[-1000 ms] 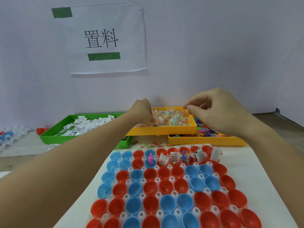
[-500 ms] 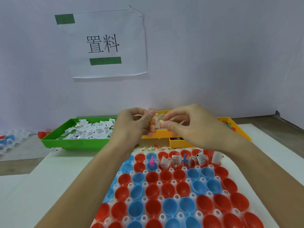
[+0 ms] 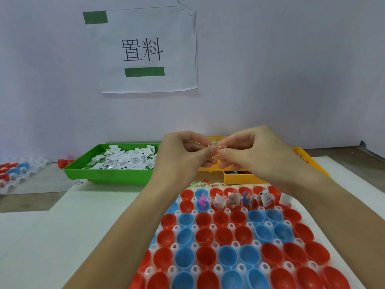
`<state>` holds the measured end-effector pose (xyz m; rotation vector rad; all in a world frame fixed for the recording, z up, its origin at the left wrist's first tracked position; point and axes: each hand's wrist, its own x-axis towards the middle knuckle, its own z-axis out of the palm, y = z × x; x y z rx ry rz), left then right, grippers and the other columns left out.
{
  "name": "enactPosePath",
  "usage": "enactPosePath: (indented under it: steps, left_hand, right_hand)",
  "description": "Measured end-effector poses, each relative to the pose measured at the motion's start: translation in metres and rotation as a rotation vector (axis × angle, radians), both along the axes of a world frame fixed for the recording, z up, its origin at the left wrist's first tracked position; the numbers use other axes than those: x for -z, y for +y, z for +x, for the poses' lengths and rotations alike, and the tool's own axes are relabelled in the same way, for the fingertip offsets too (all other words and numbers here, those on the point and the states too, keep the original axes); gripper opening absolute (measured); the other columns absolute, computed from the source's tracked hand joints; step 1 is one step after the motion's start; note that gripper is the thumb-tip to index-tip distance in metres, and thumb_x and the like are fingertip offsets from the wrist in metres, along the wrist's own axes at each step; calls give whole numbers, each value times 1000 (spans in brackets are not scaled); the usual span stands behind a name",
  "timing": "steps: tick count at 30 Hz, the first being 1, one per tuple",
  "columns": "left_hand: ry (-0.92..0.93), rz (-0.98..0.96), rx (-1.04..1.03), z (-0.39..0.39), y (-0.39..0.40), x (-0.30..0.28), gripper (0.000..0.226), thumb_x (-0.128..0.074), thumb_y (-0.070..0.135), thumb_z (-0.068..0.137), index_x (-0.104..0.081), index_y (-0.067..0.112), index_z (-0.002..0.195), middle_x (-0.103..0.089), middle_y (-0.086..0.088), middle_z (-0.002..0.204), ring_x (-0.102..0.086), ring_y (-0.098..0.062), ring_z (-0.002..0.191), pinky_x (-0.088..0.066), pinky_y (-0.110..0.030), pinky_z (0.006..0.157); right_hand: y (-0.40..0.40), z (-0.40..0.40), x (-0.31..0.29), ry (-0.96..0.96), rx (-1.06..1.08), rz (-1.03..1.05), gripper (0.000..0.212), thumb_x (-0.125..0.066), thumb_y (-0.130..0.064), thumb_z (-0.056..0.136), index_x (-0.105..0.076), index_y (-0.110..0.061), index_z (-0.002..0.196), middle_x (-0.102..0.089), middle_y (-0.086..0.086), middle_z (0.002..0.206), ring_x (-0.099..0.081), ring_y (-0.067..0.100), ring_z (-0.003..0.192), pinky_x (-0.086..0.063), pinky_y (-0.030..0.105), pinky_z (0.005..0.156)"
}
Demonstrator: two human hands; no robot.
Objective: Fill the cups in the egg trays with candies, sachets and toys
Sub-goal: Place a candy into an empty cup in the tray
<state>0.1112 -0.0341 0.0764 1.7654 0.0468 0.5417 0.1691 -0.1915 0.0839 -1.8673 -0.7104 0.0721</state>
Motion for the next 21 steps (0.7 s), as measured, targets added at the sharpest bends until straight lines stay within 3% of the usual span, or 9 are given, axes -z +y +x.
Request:
enactPosePath:
  steps: [5, 10, 16, 21]
  left_hand:
    - [-58, 172, -103, 3, 1, 1, 6, -79, 5, 80, -74, 9, 80, -73, -4, 66, -70, -17, 61, -59, -26, 62]
    - [-121, 267, -184, 4, -3, 2, 9, -82, 11, 77, -74, 15, 73, -72, 4, 67, -67, -4, 62, -53, -16, 61]
    - [-125, 231, -84, 2, -4, 1, 11, -73, 13, 86, -78, 21, 81, -74, 9, 71, -66, 1, 66, -50, -11, 63]
    - [-157, 116, -50, 2, -2, 2, 25, -80, 1, 78, -69, 17, 94, -74, 1, 75, -71, -11, 71, -55, -17, 67]
  right_hand:
    - [0, -2, -1, 90, 4, 34, 11, -71, -9, 90, -73, -11, 101, -78, 3, 79, -76, 12, 77, -61, 22, 72]
    - [3, -5, -1, 164, 28, 112, 14, -75, -8, 86, -70, -5, 99, -77, 7, 77, -76, 15, 74, -61, 23, 65]
    - [2, -5, -3, 271, 30, 249, 12, -74, -7, 86, -71, -2, 97, -77, 10, 81, -77, 19, 78, -60, 21, 64]
    - [3, -4, -3, 292, 7, 245, 14, -75, -6, 85, -71, -1, 98, -78, 11, 83, -77, 20, 79, -60, 22, 66]
